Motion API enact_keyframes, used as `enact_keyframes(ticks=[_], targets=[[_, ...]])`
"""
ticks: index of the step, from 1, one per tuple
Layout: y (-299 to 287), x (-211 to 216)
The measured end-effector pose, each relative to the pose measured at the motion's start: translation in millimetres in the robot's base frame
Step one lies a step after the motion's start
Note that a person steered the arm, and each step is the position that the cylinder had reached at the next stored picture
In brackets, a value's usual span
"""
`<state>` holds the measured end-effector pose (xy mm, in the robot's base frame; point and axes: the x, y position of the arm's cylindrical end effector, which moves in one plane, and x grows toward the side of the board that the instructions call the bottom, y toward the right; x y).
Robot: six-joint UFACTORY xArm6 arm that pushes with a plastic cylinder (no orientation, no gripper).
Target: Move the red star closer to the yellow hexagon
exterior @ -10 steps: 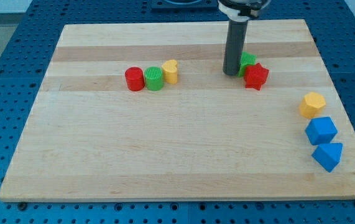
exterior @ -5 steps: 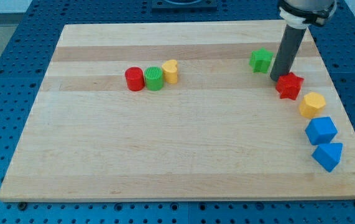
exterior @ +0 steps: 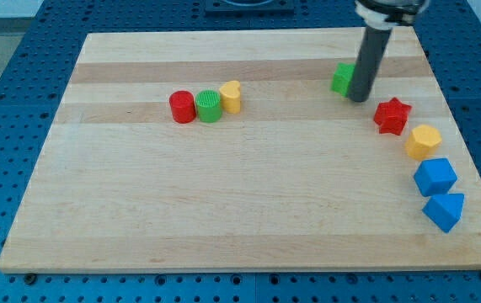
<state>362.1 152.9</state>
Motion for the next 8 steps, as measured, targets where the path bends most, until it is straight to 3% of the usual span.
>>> enact_keyframes(ticks=[3,8], targets=[[-7.7,51.0],[49.5,39.6]])
